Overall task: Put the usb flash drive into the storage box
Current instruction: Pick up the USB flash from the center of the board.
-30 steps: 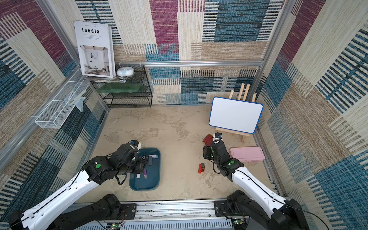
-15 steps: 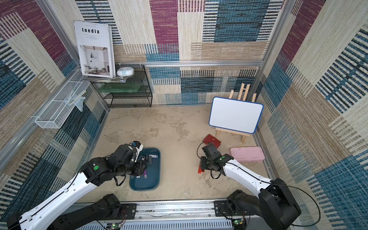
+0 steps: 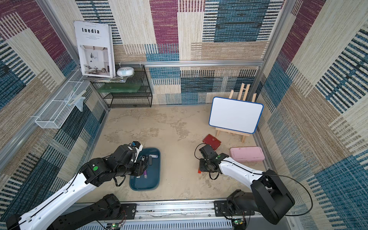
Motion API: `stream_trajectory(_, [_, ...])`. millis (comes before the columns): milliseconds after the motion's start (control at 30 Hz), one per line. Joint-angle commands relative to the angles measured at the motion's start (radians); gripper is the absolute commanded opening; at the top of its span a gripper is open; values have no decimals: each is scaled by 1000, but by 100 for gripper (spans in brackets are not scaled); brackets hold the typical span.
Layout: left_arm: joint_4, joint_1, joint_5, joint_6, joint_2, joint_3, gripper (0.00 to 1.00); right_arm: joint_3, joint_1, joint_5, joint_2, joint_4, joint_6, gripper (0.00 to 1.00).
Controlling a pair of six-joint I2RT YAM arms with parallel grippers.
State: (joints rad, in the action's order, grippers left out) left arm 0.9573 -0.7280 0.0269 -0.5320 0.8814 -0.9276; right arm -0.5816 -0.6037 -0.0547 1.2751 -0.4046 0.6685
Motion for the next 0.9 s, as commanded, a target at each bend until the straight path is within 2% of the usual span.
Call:
stream_trajectory(0, [-8, 1, -2, 8, 1, -1, 48, -2, -2, -23, 4, -8, 8, 38])
stream_trajectory(567, [-7, 1, 6, 5, 5, 2, 48, -12, -4, -77, 27, -62, 8, 32])
stream_trajectory(867, [-7, 1, 9, 3, 10, 4, 48, -1, -4, -70, 26, -66, 4, 32])
